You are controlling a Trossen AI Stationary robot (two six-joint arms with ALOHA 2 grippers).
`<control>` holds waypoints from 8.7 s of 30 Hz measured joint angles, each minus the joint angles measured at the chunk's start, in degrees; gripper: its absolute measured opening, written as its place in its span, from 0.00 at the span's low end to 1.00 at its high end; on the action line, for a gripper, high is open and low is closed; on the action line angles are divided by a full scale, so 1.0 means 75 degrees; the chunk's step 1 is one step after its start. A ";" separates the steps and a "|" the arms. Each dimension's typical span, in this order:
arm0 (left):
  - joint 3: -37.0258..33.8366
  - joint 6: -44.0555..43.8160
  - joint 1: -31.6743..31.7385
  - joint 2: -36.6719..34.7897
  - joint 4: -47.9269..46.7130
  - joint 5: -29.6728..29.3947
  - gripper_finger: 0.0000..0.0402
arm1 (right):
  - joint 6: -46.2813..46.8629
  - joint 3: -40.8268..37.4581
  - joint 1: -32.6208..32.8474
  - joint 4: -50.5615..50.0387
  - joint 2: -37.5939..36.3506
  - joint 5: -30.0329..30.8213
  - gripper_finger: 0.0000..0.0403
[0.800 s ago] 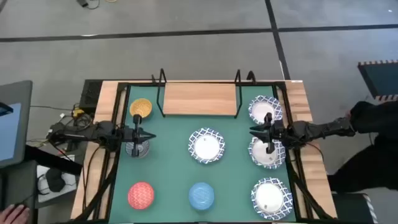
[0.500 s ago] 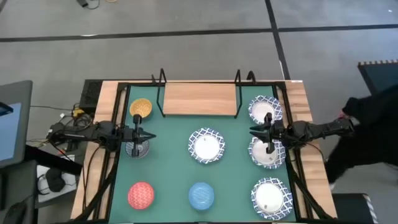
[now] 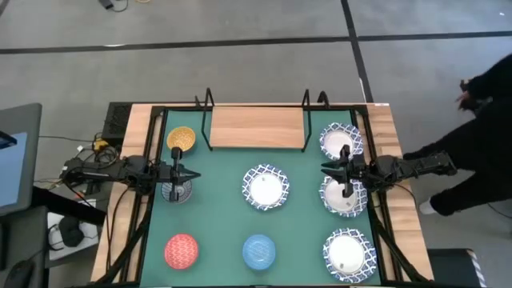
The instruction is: Place and stack bowls onto a shelf
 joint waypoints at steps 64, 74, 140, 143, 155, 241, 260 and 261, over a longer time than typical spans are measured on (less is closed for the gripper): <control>0.3794 -0.5703 0.0056 0.2746 -0.2752 -0.6035 0.25 | 0.4221 0.0684 -0.0006 0.1664 0.0512 0.1005 0.29; 0.4871 -0.5497 0.1916 0.5557 -0.3766 -0.6496 0.42 | 0.3649 0.0763 -0.0140 0.0930 0.1373 0.0870 0.29; 0.6447 -0.2783 0.7319 1.0337 -0.8128 -0.2118 0.03 | 0.5590 0.0786 -0.1740 0.0804 0.2338 0.1964 0.38; 0.6990 -0.2631 0.7200 1.0203 -0.9305 -0.2578 0.01 | 0.5599 0.0786 -0.1779 0.0828 0.2341 0.2014 0.33; 0.9311 -0.2655 0.7084 0.8894 -1.0541 -0.3019 0.00 | 0.5884 0.0786 -0.1698 0.0889 0.2341 0.2188 0.25; 0.9582 -0.5532 -0.0452 0.9982 -0.7117 -0.1178 0.37 | 0.4718 0.8053 0.1088 -0.1471 1.3144 -0.2796 0.55; 0.8660 -0.6937 -0.2146 0.9931 -0.6815 -0.1747 0.37 | 0.6504 1.1189 0.1883 -0.4896 1.5444 -0.2125 0.51; 0.8660 -0.6910 -0.2146 0.9931 -0.6815 -0.1719 0.37 | 0.6641 1.1190 0.1885 -0.4878 1.5468 -0.2160 0.49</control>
